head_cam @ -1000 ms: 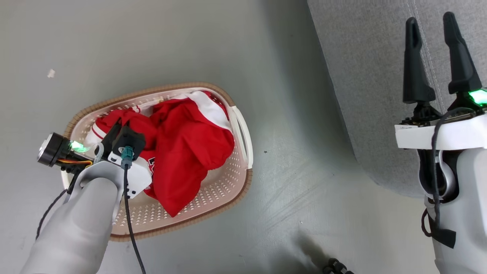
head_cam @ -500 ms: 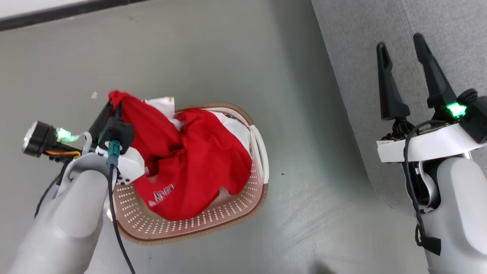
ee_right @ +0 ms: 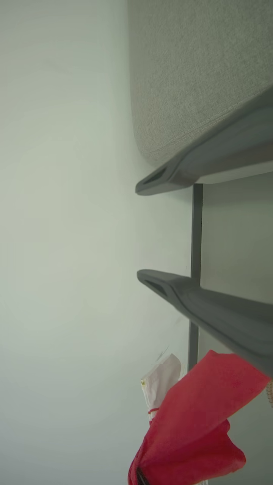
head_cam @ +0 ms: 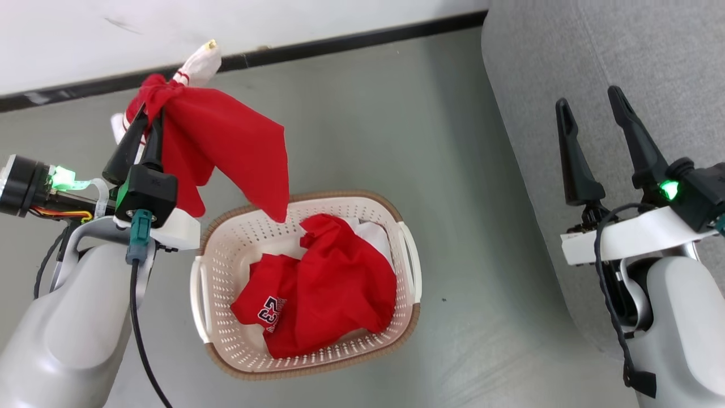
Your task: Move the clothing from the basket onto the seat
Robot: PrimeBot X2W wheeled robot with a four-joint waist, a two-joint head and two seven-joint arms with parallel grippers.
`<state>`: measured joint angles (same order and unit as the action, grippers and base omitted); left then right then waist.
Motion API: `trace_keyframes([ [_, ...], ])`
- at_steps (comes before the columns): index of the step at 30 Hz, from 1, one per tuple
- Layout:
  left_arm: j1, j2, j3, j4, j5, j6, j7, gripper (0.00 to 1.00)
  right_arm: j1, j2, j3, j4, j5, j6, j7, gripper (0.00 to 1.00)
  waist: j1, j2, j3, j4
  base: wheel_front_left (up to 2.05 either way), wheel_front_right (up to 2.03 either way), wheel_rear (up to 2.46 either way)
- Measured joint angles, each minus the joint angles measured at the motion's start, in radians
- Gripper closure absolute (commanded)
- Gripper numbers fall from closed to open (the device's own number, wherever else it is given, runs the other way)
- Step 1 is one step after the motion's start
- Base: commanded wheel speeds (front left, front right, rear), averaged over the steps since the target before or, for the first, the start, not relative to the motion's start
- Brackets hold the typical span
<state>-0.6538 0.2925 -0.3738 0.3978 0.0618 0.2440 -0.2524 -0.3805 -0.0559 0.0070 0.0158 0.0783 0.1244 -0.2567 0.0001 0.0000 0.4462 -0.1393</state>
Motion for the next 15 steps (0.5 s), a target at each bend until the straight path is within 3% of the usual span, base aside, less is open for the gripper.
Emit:
trace_keyframes([
  [10, 0.029, 0.049, -0.002, -0.165, 0.002, -0.002, 0.000, 1.00, 0.047, -0.033, 0.021, 0.029, -0.009, 0.000, 0.000, 0.00, 0.0000, 0.0000, -0.103, 0.036, 0.00, 0.00, 0.00],
  [15, 0.030, 0.068, -0.006, -0.220, 0.001, -0.028, -0.003, 1.00, 0.079, -0.049, 0.056, 0.053, -0.009, 0.000, 0.000, 0.00, -0.0001, 0.0000, -0.153, 0.049, 0.00, 0.00, 0.00],
])
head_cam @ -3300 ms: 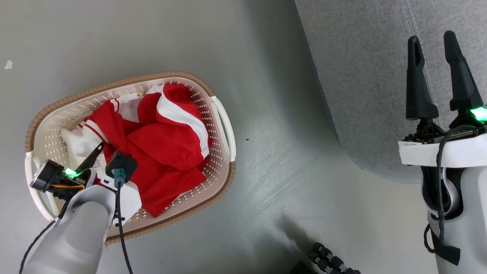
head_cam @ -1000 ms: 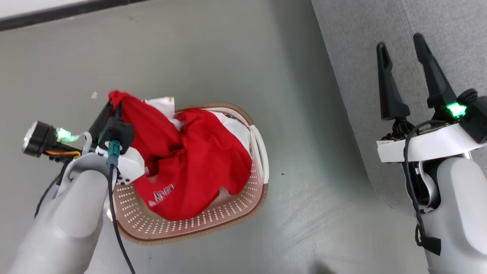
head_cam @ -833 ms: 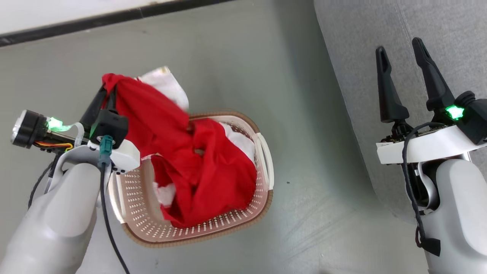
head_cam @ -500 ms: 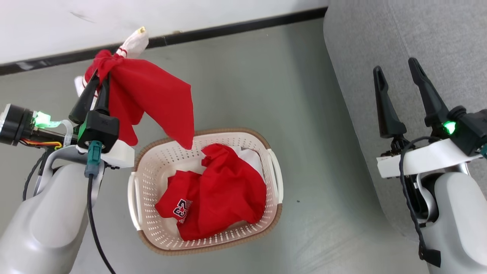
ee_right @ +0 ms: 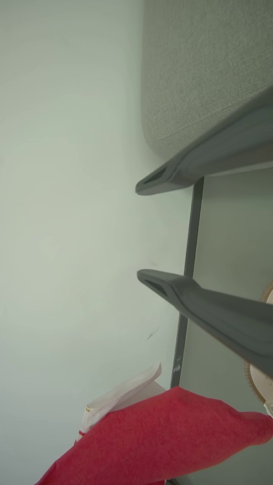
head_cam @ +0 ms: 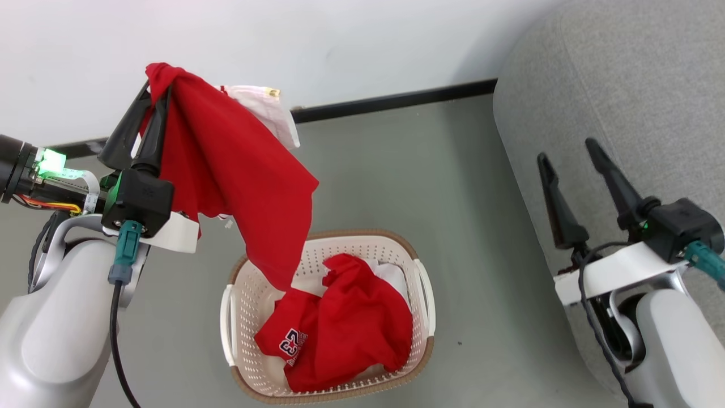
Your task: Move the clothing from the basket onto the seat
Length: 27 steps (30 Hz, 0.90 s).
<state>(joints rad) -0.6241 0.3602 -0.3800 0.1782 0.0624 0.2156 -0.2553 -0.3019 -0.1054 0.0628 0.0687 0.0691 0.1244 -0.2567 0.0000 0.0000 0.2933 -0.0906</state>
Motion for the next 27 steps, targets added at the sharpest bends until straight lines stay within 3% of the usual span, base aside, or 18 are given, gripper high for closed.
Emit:
trace_keyframes([
  [8, 0.000, 0.004, -0.016, -0.071, -0.001, -0.018, -0.001, 1.00, 0.036, -0.039, 0.064, 0.025, 0.015, 0.000, 0.000, 0.00, 0.0000, 0.0000, -0.067, 0.013, 0.00, 0.00, 0.00],
  [16, 0.007, 0.004, -0.057, -0.083, -0.027, -0.088, -0.001, 1.00, 0.073, -0.080, 0.164, 0.051, 0.075, 0.000, 0.000, 0.00, 0.0000, 0.0000, -0.140, 0.022, 0.00, 0.00, 0.00],
  [27, 0.008, -0.017, -0.126, -0.131, -0.055, -0.166, -0.001, 1.00, 0.073, -0.165, 0.409, 0.076, 0.233, 0.000, 0.010, 0.00, 0.0000, 0.0000, -0.228, 0.022, 0.00, 0.00, 0.00],
])
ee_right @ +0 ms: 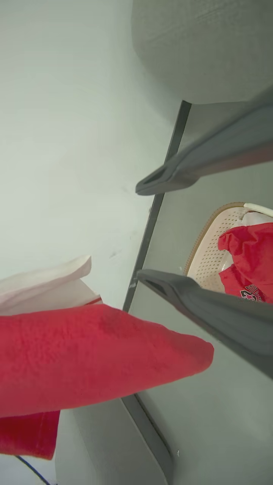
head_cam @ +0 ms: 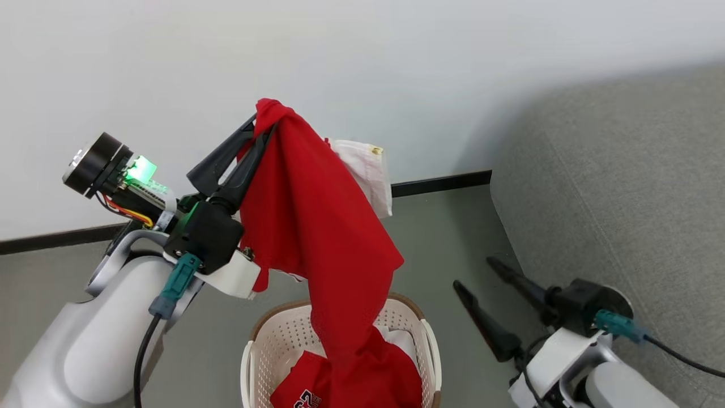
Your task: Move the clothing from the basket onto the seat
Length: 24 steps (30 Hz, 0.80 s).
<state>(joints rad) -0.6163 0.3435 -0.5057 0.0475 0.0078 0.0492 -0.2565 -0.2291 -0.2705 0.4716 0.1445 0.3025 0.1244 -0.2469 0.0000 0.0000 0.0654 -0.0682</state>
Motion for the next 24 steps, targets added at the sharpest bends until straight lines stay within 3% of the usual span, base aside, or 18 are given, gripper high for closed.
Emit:
trace_keyframes([
  [6, -0.002, -0.030, -0.026, -0.031, -0.008, -0.021, 0.004, 1.00, -0.011, -0.068, 0.202, -0.025, 0.135, 0.000, 0.028, 0.00, 0.0000, 0.0000, -0.044, 0.002, 0.00, 0.00, 0.00],
  [24, -0.033, -0.097, -0.083, -0.075, -0.024, -0.053, 0.036, 1.00, -0.236, -0.208, 0.535, -0.151, 0.392, 0.000, 0.080, 0.00, 0.0000, 0.0000, -0.094, 0.025, 0.00, 0.00, 0.00],
])
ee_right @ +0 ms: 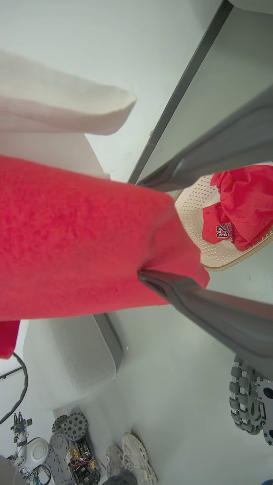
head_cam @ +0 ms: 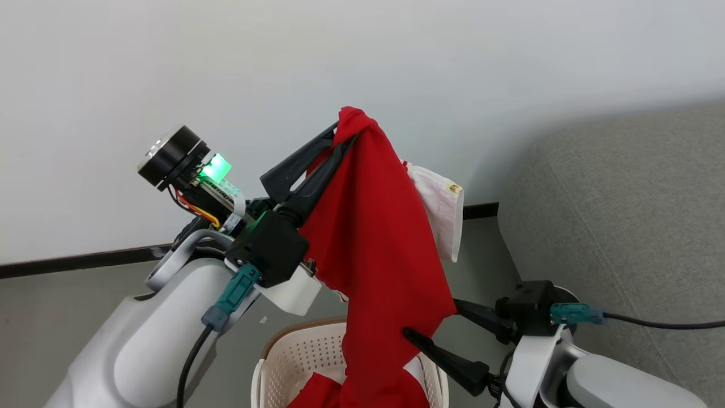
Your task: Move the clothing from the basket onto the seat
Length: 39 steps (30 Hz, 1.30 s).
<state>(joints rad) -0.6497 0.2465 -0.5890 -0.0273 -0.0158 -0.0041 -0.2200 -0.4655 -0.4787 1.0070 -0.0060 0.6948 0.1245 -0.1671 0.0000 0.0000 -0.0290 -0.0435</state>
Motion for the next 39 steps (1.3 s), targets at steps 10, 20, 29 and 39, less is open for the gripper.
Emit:
trace_keyframes([
  [10, -0.006, -0.021, -0.016, -0.008, 0.000, -0.007, 0.024, 1.00, -0.122, 0.002, 0.095, 0.016, 0.065, 0.000, -0.005, 0.00, 0.0000, 0.0000, -0.004, 0.025, 0.00, 0.00, 0.00],
  [20, -0.002, -0.027, -0.010, 0.021, -0.026, -0.006, 0.045, 1.00, -0.180, 0.023, 0.180, 0.081, 0.067, 0.000, -0.042, 1.00, 0.0000, 0.0000, 0.005, 0.032, 0.00, 0.00, 0.00],
  [29, 0.086, -0.026, 0.033, 0.085, -0.089, 0.020, 0.052, 1.00, -0.180, -0.029, 0.114, 0.110, 0.092, 0.000, -0.073, 1.00, 0.0000, 0.0000, 0.010, 0.009, 0.00, 0.00, 0.00],
  [39, 0.222, -0.080, 0.041, 0.133, -0.235, 0.017, 0.042, 0.00, -0.172, -0.068, -0.068, 0.144, 0.114, 0.000, -0.081, 1.00, 0.0001, 0.0000, 0.012, -0.035, 0.00, 0.00, 0.00],
])
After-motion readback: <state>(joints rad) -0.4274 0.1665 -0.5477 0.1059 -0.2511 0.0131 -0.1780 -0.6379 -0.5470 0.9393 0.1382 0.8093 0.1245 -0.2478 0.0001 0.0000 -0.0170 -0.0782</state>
